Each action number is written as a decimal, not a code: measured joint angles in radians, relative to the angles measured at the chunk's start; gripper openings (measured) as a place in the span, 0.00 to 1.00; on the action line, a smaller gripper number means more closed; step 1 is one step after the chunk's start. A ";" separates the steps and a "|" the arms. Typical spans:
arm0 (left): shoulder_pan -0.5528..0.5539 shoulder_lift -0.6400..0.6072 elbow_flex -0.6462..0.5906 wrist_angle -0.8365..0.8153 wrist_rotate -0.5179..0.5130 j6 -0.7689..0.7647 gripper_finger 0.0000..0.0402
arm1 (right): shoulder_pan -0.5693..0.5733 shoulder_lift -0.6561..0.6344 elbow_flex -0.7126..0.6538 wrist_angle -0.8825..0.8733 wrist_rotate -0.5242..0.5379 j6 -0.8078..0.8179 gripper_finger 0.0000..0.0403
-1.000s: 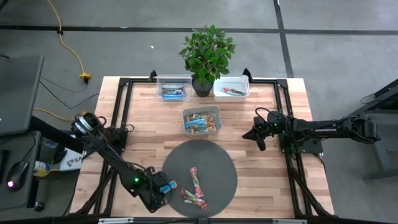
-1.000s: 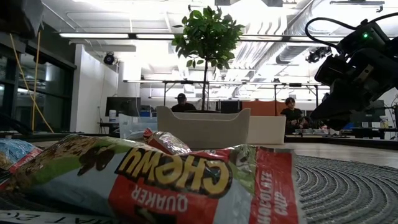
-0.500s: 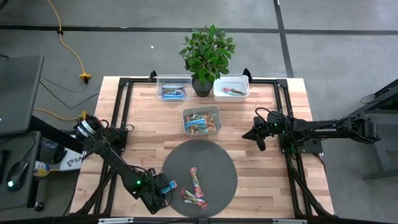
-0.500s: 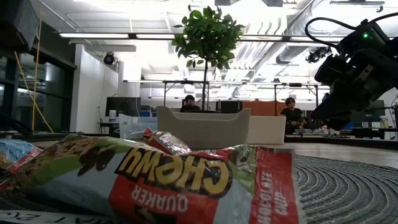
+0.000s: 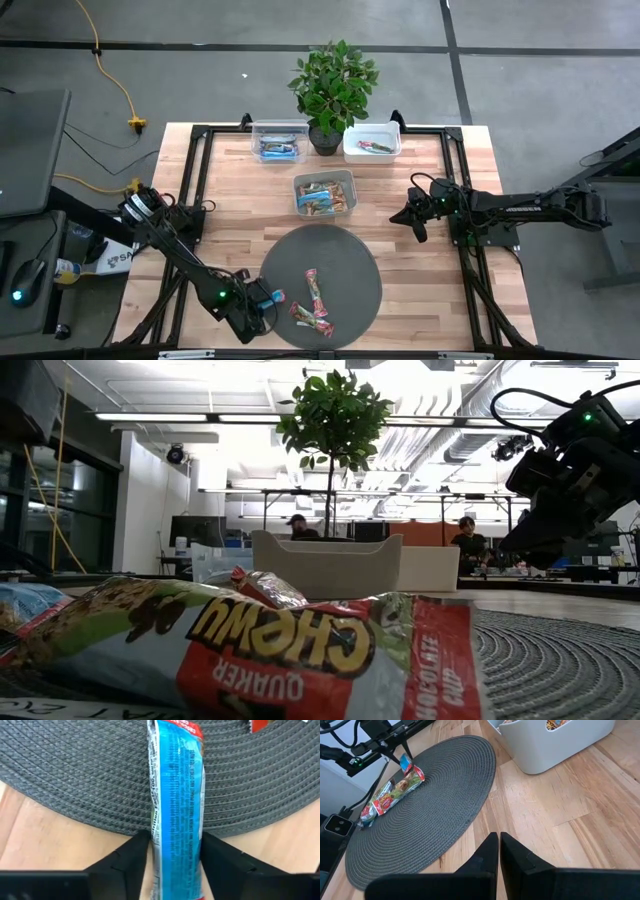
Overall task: Pick and place Granola Bars by type
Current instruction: Put the red granola bar into the white bin
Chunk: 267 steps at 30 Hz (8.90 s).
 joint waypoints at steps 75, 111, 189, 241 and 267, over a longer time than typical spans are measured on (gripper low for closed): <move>0.407 0.000 0.624 0.238 0.005 0.839 0.16 | 0.000 0.000 0.000 0.706 0.017 0.426 0.00; 0.564 0.000 0.622 0.559 0.020 0.896 0.17 | 0.245 0.000 0.880 -0.481 -0.022 -0.298 0.00; 0.674 0.001 0.623 0.669 0.080 1.024 0.35 | 0.348 0.178 0.946 -0.164 0.103 -0.288 0.12; 0.314 -0.805 -0.100 -0.334 -0.782 0.080 0.36 | 0.248 0.108 0.947 -0.478 0.480 -0.334 0.11; 0.314 -1.263 -0.475 0.147 -0.699 0.541 0.36 | -0.466 0.534 0.947 -0.507 0.146 -0.515 0.09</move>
